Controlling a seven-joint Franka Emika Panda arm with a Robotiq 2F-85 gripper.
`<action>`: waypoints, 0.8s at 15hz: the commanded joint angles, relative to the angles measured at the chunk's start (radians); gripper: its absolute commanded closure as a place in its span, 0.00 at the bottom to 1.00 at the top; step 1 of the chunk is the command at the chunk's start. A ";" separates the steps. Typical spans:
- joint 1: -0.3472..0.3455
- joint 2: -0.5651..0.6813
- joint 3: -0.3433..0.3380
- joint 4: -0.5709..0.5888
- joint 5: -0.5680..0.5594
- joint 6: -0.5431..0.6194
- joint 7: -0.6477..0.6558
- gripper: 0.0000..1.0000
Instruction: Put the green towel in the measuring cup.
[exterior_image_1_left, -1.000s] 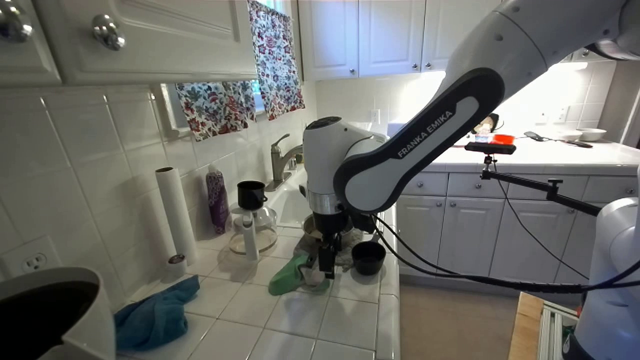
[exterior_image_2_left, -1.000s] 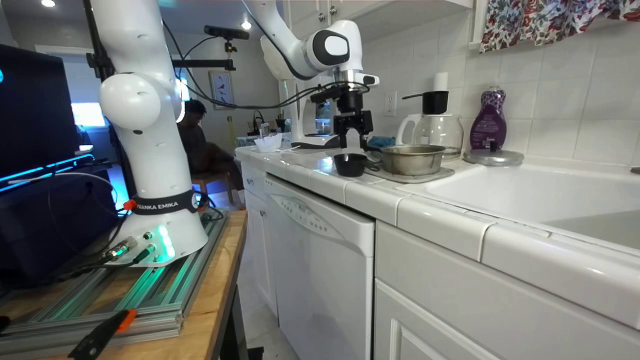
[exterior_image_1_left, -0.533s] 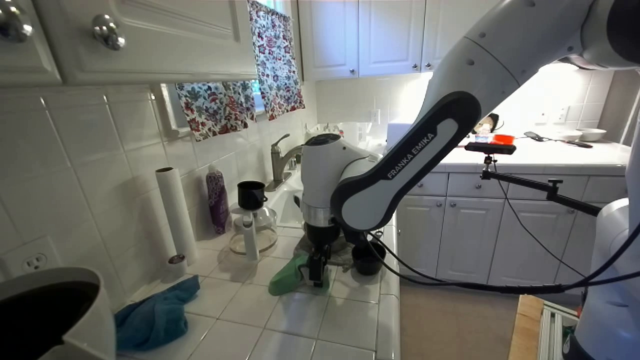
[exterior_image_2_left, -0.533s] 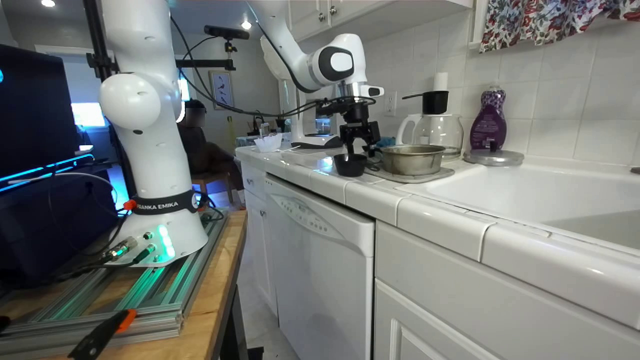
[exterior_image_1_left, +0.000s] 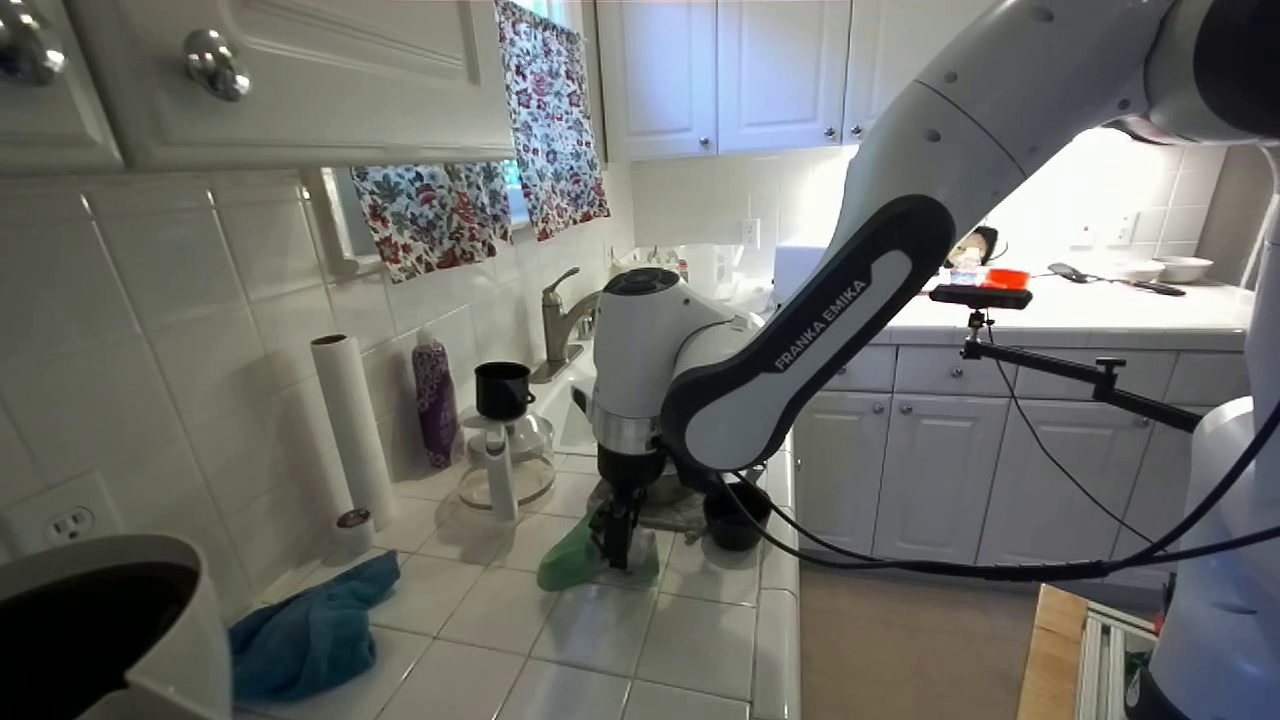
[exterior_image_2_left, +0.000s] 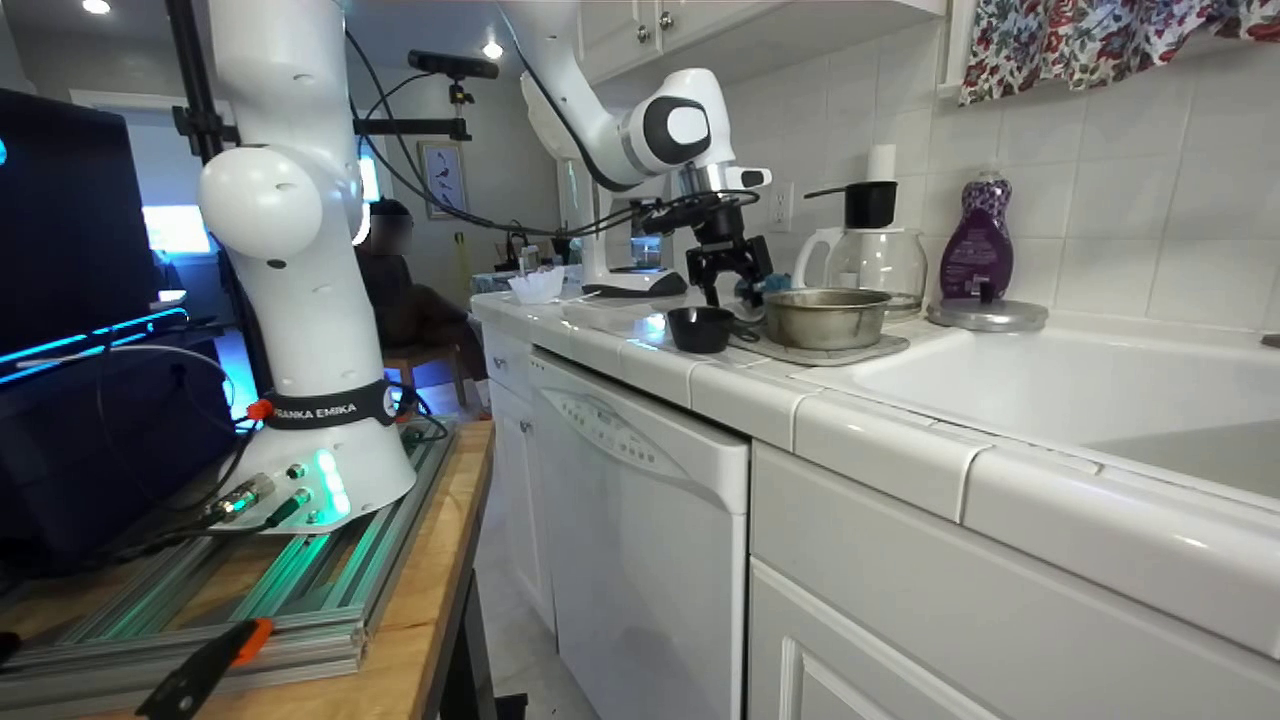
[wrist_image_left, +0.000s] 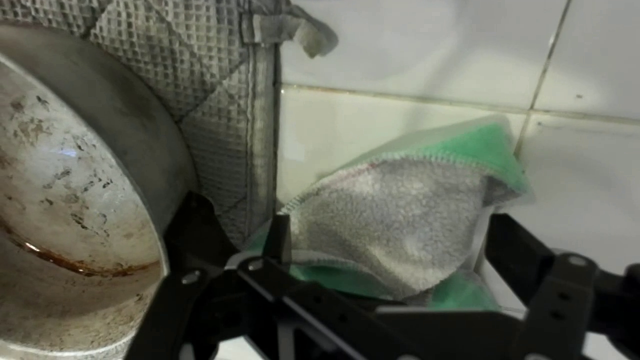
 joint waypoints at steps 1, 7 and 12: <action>0.011 0.058 -0.014 0.047 -0.020 0.017 0.010 0.00; 0.016 0.092 -0.019 0.073 -0.009 0.000 0.014 0.55; 0.028 0.054 0.004 0.056 0.044 -0.050 0.006 0.92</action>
